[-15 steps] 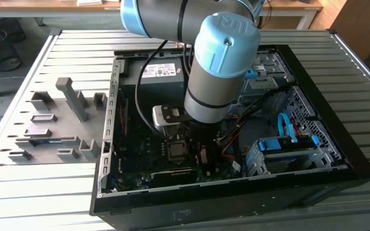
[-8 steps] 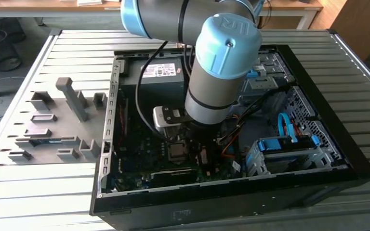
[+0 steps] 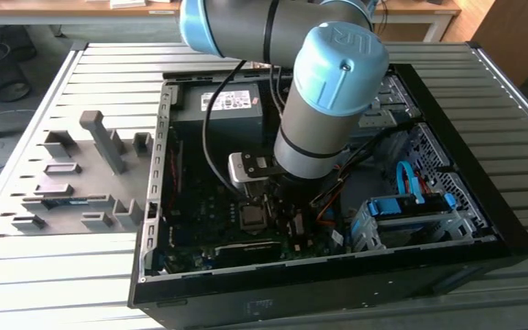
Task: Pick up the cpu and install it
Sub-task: 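Install the first cpu locking lever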
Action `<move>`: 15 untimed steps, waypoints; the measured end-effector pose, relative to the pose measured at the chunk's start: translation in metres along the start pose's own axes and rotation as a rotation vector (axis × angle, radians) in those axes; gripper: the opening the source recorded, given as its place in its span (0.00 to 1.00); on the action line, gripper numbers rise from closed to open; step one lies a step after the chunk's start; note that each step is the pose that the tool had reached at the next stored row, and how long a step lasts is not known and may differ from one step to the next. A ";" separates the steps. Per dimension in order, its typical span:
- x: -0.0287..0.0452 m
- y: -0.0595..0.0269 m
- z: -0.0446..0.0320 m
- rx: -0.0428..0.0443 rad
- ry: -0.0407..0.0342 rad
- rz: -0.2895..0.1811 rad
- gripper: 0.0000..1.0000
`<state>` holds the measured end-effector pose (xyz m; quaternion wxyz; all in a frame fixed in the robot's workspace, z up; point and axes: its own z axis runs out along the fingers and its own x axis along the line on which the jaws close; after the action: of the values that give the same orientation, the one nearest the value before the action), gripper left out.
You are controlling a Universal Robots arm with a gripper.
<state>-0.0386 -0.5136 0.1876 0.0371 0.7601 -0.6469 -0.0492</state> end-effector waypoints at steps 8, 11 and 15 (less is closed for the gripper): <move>0.0034 0.0005 0.0008 0.0010 -0.0063 -0.001 0.10; 0.0039 0.0006 0.0013 0.0010 -0.0060 -0.001 0.10; 0.0040 0.0008 0.0000 0.0011 -0.0063 -0.001 0.10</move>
<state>-0.0387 -0.5177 0.1876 0.0347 0.7602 -0.6467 -0.0513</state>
